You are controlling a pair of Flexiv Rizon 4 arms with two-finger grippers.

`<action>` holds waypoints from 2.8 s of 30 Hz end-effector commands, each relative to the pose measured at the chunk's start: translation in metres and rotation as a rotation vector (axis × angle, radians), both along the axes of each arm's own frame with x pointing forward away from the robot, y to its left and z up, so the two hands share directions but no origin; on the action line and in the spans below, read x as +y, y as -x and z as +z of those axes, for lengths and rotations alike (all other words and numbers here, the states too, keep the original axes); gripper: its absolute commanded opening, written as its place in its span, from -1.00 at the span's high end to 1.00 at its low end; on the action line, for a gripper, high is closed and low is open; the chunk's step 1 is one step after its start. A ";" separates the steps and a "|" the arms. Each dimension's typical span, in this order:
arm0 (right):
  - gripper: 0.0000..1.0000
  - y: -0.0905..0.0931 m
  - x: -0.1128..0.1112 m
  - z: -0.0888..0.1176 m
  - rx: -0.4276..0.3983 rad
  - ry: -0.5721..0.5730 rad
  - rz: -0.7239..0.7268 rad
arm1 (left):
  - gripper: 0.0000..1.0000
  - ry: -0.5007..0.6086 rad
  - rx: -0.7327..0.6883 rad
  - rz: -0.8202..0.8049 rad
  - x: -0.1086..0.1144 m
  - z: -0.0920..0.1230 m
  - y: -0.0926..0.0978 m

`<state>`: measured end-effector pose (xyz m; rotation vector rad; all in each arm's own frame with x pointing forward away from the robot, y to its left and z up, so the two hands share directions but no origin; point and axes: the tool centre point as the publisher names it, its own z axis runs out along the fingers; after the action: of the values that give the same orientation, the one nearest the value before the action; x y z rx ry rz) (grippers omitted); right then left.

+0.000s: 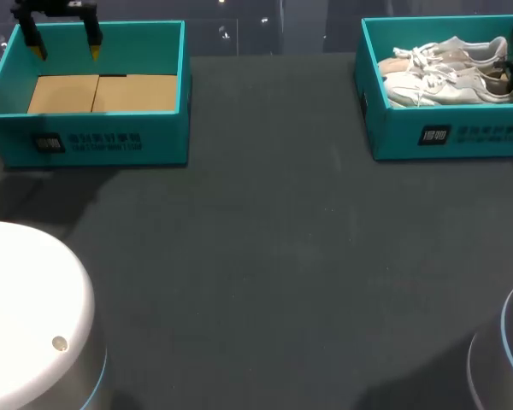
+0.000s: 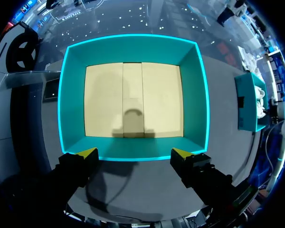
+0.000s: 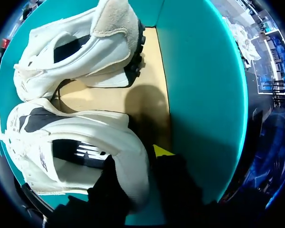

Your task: Take the shoe out of the shoebox, open the shoe tongue, remove and reinsert the insole, then place the shoe into the shoebox

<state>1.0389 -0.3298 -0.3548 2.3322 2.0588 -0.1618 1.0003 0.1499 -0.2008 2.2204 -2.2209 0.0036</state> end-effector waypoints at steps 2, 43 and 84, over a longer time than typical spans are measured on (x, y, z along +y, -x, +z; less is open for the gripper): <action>1.00 0.005 0.000 0.026 -0.017 0.016 -0.003 | -1.00 -0.001 0.001 0.000 0.000 0.000 0.000; 1.00 0.070 0.058 0.209 -0.124 0.244 0.082 | -1.00 -0.001 0.001 0.000 0.000 0.000 0.000; 1.00 0.225 0.248 0.208 -0.132 0.244 0.079 | -1.00 -0.001 0.001 0.000 0.000 0.000 0.000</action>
<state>0.8147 -0.0810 -0.1483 2.0584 1.9415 -0.2402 1.0003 0.1499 -0.2008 2.2204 -2.2210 0.0036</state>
